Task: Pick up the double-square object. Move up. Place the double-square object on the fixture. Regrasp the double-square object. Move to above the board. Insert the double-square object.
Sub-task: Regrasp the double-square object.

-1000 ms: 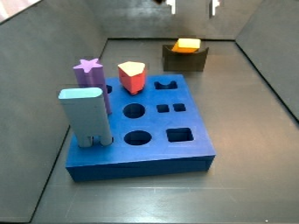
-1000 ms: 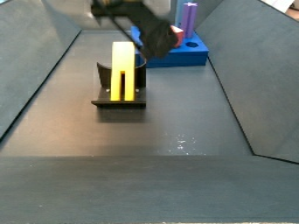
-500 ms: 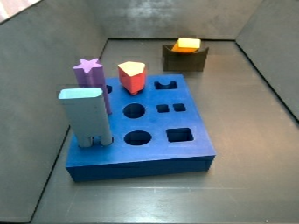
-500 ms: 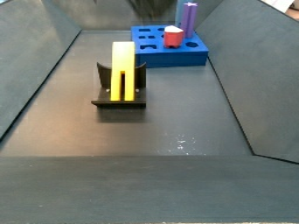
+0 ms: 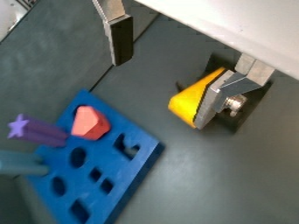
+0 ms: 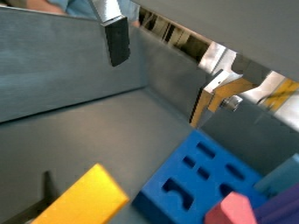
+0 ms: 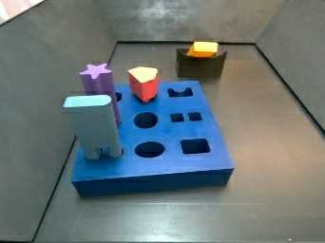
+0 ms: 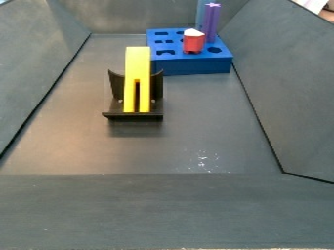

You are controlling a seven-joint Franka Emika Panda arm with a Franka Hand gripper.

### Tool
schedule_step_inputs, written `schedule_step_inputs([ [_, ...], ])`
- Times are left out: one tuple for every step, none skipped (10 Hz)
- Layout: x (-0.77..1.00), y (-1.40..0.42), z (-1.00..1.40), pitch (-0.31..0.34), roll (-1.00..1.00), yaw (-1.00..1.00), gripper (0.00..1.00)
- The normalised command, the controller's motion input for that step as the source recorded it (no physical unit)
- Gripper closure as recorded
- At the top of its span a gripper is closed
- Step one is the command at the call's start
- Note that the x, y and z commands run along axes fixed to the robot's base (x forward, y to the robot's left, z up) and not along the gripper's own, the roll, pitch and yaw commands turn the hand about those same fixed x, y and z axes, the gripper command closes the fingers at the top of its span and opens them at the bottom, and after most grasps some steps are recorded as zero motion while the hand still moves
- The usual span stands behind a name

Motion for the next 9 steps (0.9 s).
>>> schedule_step_inputs([
  [-0.01,-0.03,0.01,0.038,1.0,0.02,0.0],
  [-0.01,-0.02,0.01,0.034,1.0,0.02,0.0],
  [0.0,-0.02,0.0,0.032,1.0,0.02,0.0],
  [0.0,-0.02,0.01,0.029,1.0,0.02,0.0],
  [0.0,-0.02,0.01,0.028,1.0,0.02,0.0],
  [0.01,-0.02,0.01,0.029,1.0,0.03,0.0],
  [0.01,-0.02,0.01,0.034,1.0,0.03,0.0],
  [0.01,-0.02,0.01,0.038,1.0,0.03,0.0],
  [0.02,-0.02,0.0,0.049,1.0,0.03,0.0],
])
